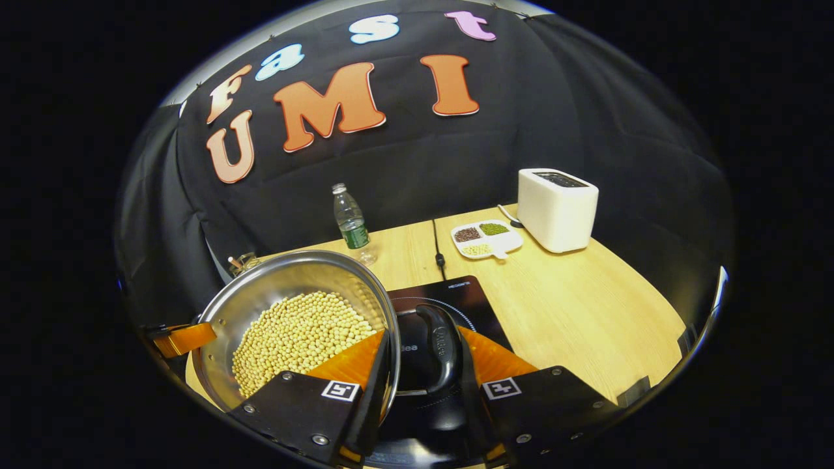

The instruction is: First push the handle of the pot to place it horizontally, then grasp the pot with both hands and set it on the induction cooktop.

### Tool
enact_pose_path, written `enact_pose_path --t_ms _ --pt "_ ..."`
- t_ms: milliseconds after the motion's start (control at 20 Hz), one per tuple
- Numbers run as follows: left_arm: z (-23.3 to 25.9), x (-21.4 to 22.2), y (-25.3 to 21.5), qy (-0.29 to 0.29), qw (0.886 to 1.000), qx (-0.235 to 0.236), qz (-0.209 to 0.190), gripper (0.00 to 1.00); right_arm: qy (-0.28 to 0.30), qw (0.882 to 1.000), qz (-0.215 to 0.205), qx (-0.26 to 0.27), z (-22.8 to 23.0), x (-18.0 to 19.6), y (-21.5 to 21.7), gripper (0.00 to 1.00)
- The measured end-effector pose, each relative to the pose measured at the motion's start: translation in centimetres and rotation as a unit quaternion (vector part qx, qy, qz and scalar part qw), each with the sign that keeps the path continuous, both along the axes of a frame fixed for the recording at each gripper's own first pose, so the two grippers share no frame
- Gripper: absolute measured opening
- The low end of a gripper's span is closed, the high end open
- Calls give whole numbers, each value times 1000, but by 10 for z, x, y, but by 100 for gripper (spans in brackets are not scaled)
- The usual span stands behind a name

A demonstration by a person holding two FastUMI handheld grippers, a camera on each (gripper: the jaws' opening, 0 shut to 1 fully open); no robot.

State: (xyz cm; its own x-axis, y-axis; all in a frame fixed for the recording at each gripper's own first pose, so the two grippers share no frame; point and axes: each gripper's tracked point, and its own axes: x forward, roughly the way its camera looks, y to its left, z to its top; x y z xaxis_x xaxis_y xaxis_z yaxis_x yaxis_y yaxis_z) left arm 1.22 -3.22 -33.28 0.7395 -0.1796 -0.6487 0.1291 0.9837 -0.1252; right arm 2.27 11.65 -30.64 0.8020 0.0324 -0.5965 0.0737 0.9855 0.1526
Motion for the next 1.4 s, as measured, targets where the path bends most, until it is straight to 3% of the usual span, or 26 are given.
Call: enact_pose_path --t_ms 650,1150,1250,1350,1400 --pt "-23 0 -78 23 999 -4 -34 49 16 999 -35 2 -18 -2 -76 55" --pt "-48 1 -83 47 999 -5 -15 49 33 999 -38 14 -35 3 -81 52" --pt "-40 -1 -83 34 999 -8 -4 52 6 999 -47 13 -16 8 -87 61" --pt "-13 11 -77 -15 1000 15 5 53 -19 998 -54 0 5 16 -96 71" --pt "1 17 -71 -35 999 31 15 60 -26 998 -49 3 16 16 -95 82"
